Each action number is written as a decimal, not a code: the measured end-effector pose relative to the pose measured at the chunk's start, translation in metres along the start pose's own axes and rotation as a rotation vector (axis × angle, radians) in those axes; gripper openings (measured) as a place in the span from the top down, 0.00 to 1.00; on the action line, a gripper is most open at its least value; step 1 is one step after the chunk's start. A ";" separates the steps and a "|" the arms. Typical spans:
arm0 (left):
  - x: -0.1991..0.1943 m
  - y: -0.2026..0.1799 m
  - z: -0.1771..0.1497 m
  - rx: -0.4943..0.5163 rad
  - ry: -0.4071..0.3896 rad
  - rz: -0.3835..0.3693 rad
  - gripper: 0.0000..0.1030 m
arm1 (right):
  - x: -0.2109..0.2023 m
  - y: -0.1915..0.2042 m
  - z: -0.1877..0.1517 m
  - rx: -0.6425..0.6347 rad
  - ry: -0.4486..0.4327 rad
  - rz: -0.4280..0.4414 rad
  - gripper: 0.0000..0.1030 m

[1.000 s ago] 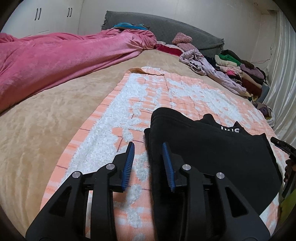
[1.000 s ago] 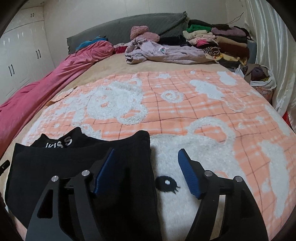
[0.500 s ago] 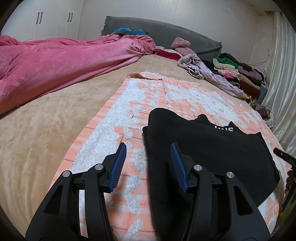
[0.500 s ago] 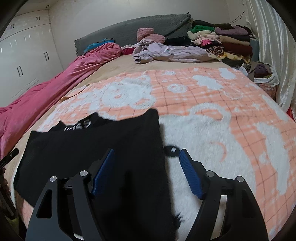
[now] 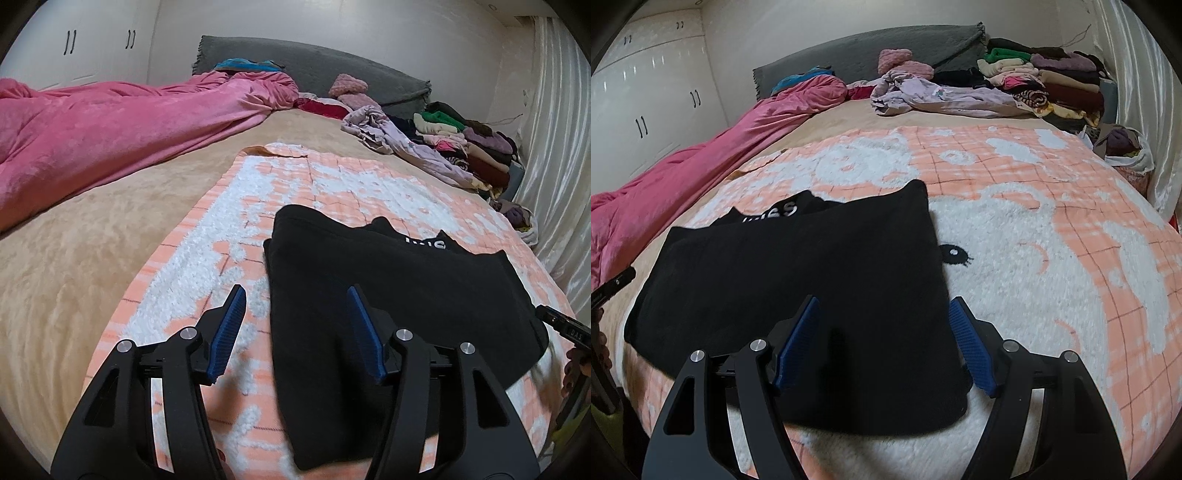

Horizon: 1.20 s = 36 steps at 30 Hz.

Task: Fold small clothes
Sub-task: 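Open both tools and lift them off the folded sweatshirt, then move the right tool to the sweatshirt's folded end and lower onto it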

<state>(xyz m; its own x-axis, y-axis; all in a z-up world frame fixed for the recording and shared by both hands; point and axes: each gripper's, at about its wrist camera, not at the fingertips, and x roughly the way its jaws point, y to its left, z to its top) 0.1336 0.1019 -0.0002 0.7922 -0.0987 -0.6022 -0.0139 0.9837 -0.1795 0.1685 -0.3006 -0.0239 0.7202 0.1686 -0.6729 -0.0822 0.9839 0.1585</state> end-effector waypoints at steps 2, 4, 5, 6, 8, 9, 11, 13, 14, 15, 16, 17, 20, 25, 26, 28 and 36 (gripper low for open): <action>0.000 -0.003 -0.002 0.008 0.004 -0.001 0.51 | -0.001 0.003 -0.003 -0.009 0.003 0.004 0.31; -0.001 -0.007 -0.006 0.019 0.014 -0.001 0.50 | -0.001 0.007 -0.006 -0.022 0.014 0.013 0.31; 0.000 -0.009 -0.008 0.028 0.022 0.000 0.49 | -0.001 0.007 -0.007 -0.025 0.017 0.013 0.31; 0.001 -0.011 -0.010 0.036 0.029 0.002 0.48 | 0.000 0.009 -0.009 -0.029 0.026 0.020 0.31; 0.006 -0.015 -0.013 0.051 0.055 0.005 0.46 | 0.003 0.010 -0.013 -0.031 0.042 0.022 0.31; 0.009 -0.015 -0.015 0.055 0.070 0.005 0.46 | 0.005 0.010 -0.015 -0.031 0.053 0.026 0.31; 0.019 -0.016 -0.021 0.072 0.113 0.016 0.42 | 0.008 0.010 -0.018 -0.037 0.065 0.028 0.31; 0.026 -0.015 -0.027 0.082 0.141 0.037 0.38 | 0.011 0.011 -0.022 -0.059 0.078 0.012 0.31; 0.032 -0.012 -0.030 0.070 0.163 0.034 0.38 | 0.013 0.010 -0.024 -0.066 0.084 0.004 0.31; 0.033 -0.011 -0.031 0.060 0.173 0.027 0.38 | 0.015 0.010 -0.026 -0.070 0.092 0.001 0.30; 0.033 -0.009 -0.032 0.055 0.177 0.022 0.38 | 0.016 0.009 -0.027 -0.072 0.094 -0.002 0.28; 0.033 -0.007 -0.032 0.048 0.178 0.016 0.38 | 0.016 0.007 -0.028 -0.065 0.094 0.001 0.28; 0.031 -0.004 -0.032 0.034 0.173 0.000 0.38 | 0.015 0.007 -0.026 -0.052 0.094 0.006 0.28; 0.019 0.001 -0.025 0.010 0.148 -0.020 0.37 | -0.006 0.013 -0.020 -0.053 0.045 0.035 0.25; 0.015 0.002 -0.023 0.007 0.139 -0.022 0.35 | -0.010 0.015 -0.019 -0.058 0.035 0.038 0.24; 0.010 0.003 -0.020 0.002 0.125 -0.024 0.33 | -0.017 0.023 -0.016 -0.077 0.015 0.051 0.21; -0.011 0.009 -0.006 0.001 0.062 0.018 0.20 | -0.032 0.068 -0.005 -0.171 -0.031 0.122 0.14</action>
<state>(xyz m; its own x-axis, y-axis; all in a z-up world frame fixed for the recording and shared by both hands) 0.1211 0.1108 -0.0001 0.7526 -0.0906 -0.6522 -0.0269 0.9854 -0.1679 0.1359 -0.2385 0.0048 0.7182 0.2882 -0.6333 -0.2845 0.9523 0.1107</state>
